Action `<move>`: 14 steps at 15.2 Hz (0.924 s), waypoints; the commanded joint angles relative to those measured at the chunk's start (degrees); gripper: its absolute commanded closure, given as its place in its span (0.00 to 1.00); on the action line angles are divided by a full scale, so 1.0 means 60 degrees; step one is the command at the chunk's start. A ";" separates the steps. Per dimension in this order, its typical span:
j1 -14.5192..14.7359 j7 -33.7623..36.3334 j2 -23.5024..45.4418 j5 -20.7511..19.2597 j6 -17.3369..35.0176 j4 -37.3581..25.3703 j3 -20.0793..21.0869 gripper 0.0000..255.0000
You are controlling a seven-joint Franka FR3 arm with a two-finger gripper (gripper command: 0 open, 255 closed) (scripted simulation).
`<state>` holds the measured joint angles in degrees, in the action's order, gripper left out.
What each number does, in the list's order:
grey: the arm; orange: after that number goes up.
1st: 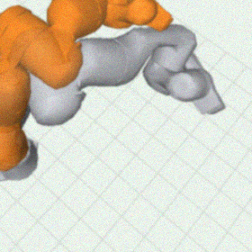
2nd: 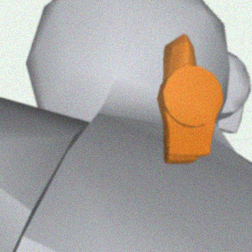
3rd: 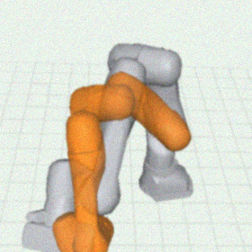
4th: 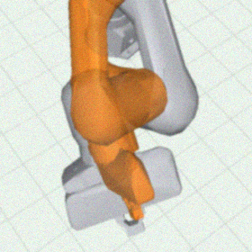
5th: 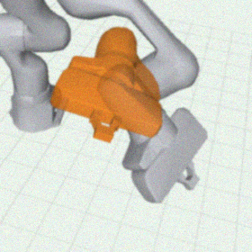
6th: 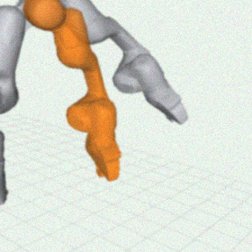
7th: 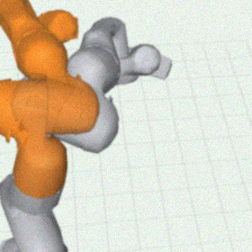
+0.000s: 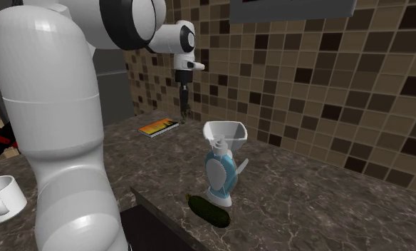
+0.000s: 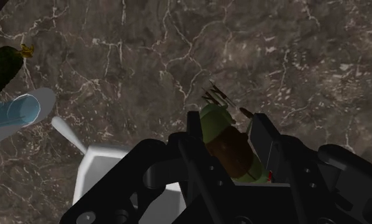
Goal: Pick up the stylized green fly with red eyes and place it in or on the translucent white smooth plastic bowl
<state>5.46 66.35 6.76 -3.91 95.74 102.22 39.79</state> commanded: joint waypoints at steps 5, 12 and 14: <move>0.0020 -0.0017 -0.0024 0.0026 -0.0773 -0.0752 0.0018 1.00; -0.0068 -0.0227 0.0000 -0.0017 -0.1546 -0.1549 -0.0055 1.00; -0.0303 -0.0650 0.0026 -0.0102 -0.1634 -0.1672 -0.0237 1.00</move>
<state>4.37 63.81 6.98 -4.33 86.15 92.40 38.91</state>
